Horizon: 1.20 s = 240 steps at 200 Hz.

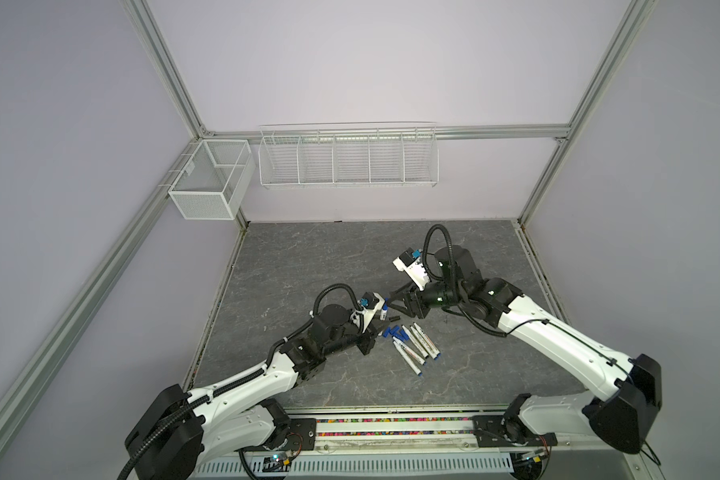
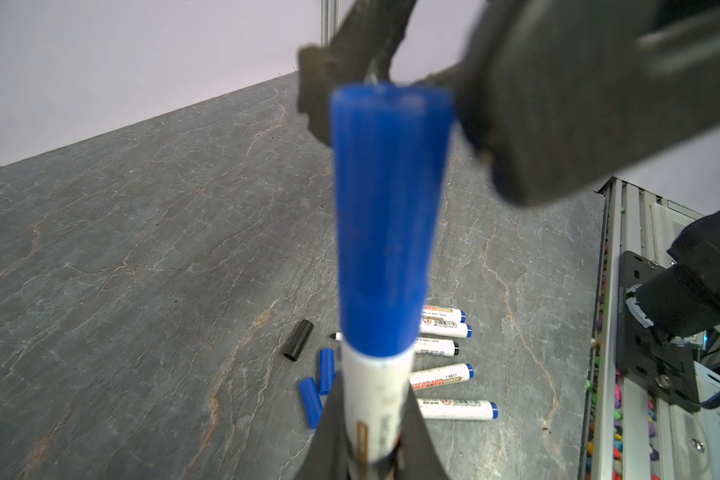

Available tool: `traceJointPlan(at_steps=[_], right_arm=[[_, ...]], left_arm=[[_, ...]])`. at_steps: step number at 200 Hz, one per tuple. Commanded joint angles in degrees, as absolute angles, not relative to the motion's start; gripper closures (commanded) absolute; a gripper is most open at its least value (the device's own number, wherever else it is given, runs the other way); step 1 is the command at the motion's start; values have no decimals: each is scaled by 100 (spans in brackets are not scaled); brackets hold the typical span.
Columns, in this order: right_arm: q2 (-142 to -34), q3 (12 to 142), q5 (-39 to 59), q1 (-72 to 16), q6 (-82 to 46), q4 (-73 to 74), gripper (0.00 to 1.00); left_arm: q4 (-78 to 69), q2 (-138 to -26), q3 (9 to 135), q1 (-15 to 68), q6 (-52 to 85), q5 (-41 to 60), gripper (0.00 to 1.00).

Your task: Insert the pens into the pen caps

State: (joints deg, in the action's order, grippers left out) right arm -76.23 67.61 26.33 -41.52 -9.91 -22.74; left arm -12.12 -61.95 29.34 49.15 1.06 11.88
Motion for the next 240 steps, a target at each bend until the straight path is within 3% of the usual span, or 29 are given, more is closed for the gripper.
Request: traceJointPlan(at_steps=[1,57,139,240], right_arm=[[-7707,6881,2619,-4189,-1122,-2018,61],[-7899,6817,2682,-4210,-1266,-1823,68],[-7904,6162,2783,-4224,-1653,-1556,89],[-8057,5383,4618,-3593,-1860,-1677,91]], left_arm=[[-1275,-6214,2993,4931,118,1270,100],[-1301,-6217,3005,4946,186,1266,100],[-1883,-6004,3063,4945,654,1370,100],[-2893,-5201,3159,4893,1379,1060,100]])
